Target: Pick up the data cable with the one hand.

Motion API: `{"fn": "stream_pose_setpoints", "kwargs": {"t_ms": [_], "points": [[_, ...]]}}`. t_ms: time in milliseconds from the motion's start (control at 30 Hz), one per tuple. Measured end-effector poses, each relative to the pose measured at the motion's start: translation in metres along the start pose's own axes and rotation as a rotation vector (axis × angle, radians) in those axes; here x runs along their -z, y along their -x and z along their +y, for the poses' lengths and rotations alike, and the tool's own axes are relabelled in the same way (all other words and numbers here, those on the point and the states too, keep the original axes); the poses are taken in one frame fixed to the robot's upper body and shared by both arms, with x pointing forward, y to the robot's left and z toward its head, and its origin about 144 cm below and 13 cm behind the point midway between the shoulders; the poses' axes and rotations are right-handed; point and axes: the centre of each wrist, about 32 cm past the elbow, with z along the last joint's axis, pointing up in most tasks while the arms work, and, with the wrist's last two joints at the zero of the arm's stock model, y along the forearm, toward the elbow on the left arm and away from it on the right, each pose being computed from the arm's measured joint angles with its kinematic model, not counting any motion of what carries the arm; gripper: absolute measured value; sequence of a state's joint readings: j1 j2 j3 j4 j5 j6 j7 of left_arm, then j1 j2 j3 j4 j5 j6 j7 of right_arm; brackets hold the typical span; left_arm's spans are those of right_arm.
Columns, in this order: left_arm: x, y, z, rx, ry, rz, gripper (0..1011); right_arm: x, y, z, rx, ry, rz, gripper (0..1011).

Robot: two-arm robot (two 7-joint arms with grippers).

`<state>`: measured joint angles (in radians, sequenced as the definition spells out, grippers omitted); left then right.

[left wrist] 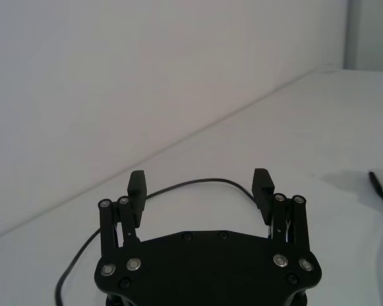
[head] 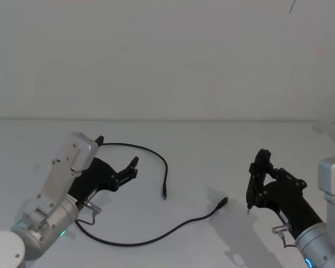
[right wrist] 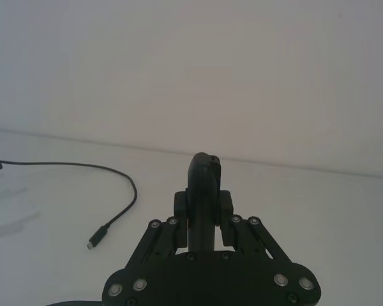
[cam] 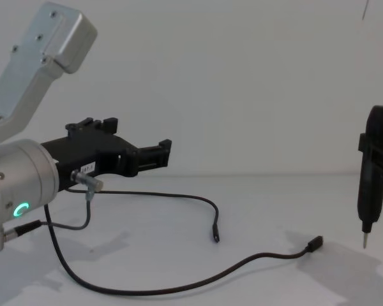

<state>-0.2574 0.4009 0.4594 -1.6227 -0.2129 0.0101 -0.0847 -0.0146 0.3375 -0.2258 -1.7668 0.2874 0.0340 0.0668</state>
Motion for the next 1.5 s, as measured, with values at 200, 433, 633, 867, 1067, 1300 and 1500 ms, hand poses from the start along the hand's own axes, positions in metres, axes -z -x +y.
{"fn": "stream_pose_setpoints", "kwargs": {"t_ms": [200, 433, 633, 867, 1067, 1300, 1500], "points": [[-0.002, -0.005, -0.001, 0.074, 0.001, -0.002, 1001, 0.000, 0.000, 0.000, 0.000, 0.000, 0.000, 279], [-0.004, -0.010, -0.001, 0.177, -0.009, -0.003, 1001, 0.000, 0.000, 0.000, 0.000, 0.000, 0.000, 279], [-0.005, -0.014, -0.002, 0.278, -0.035, -0.012, 1001, 0.000, 0.000, 0.000, 0.000, 0.000, 0.000, 279], [-0.001, -0.018, -0.006, 0.416, -0.091, -0.031, 1001, 0.000, 0.000, 0.000, 0.000, 0.000, 0.000, 279], [0.004, -0.019, -0.010, 0.487, -0.128, -0.029, 1001, 0.000, 0.000, 0.000, 0.000, 0.000, 0.000, 279], [0.010, -0.017, -0.016, 0.553, -0.163, -0.009, 1001, 0.000, 0.000, 0.000, 0.000, 0.000, 0.000, 279], [0.013, -0.014, -0.022, 0.586, -0.173, 0.018, 1001, 0.000, 0.000, 0.000, 0.000, 0.000, 0.000, 279]]}}
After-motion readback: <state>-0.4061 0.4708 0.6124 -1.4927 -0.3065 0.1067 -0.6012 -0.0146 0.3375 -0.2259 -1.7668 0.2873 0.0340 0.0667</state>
